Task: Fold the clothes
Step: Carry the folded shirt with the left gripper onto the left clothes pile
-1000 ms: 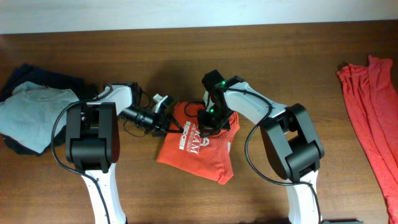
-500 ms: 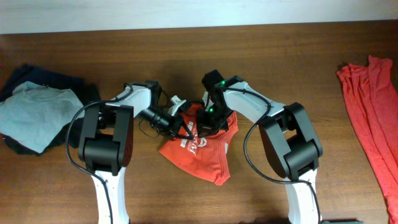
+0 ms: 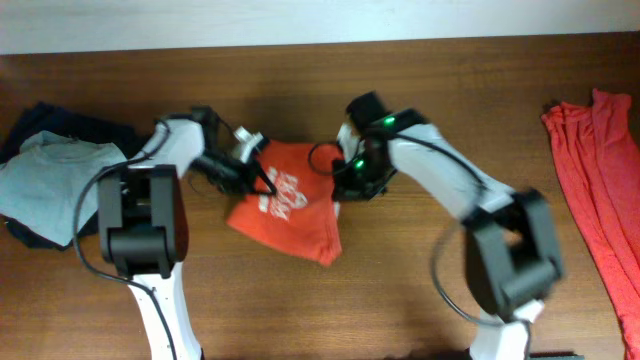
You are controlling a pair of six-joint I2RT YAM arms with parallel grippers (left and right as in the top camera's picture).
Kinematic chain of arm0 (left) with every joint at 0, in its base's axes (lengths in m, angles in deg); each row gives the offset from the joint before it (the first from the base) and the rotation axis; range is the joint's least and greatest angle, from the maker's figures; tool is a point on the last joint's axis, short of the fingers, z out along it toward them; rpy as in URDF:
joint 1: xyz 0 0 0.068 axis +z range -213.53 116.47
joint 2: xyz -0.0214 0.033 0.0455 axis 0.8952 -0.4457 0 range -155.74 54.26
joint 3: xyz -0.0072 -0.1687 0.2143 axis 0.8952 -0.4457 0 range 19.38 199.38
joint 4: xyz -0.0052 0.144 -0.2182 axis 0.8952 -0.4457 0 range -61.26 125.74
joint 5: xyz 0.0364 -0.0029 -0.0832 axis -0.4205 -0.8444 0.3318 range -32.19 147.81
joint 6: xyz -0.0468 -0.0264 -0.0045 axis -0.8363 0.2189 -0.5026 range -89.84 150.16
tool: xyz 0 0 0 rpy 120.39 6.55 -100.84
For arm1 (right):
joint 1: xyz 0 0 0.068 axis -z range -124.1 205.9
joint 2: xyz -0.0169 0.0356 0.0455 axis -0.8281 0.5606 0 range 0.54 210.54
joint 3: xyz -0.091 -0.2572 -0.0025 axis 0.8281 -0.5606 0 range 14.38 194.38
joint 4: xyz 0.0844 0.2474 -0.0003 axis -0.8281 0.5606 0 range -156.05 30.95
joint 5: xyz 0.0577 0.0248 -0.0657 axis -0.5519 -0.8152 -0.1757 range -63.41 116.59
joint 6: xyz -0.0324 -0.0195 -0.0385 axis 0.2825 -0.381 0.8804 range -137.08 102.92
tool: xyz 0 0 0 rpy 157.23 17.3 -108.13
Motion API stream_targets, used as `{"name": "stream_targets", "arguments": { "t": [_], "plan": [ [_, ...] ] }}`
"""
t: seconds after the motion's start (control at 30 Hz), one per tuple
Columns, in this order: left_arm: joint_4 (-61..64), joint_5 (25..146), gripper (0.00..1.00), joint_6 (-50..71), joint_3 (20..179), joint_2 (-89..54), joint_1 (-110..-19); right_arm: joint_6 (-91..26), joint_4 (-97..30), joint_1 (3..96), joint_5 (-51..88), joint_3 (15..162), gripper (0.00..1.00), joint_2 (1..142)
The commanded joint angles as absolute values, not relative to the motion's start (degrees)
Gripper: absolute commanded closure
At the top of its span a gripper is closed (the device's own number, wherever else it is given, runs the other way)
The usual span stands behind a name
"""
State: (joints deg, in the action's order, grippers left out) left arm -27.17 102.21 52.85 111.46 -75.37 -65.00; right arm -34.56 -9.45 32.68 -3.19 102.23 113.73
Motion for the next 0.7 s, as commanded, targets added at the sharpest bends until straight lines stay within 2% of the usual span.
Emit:
{"name": "stream_targets", "arguments": {
  "t": [0.0,0.27,0.67],
  "plan": [
    [-27.0,101.5,1.0,52.5,119.8,-71.6,-62.8,-33.4,-9.4,33.7,0.8,102.5,0.96,105.5],
    [-30.6,98.1,1.0,50.3,133.3,-71.6,-54.9,-33.4,-6.2,33.8,1.6,102.5,0.96,103.8],
    [-30.4,98.0,1.0,50.3,134.2,-71.6,-34.4,-33.4,-5.4,33.8,1.8,102.5,0.96,103.8]
  ]
}}
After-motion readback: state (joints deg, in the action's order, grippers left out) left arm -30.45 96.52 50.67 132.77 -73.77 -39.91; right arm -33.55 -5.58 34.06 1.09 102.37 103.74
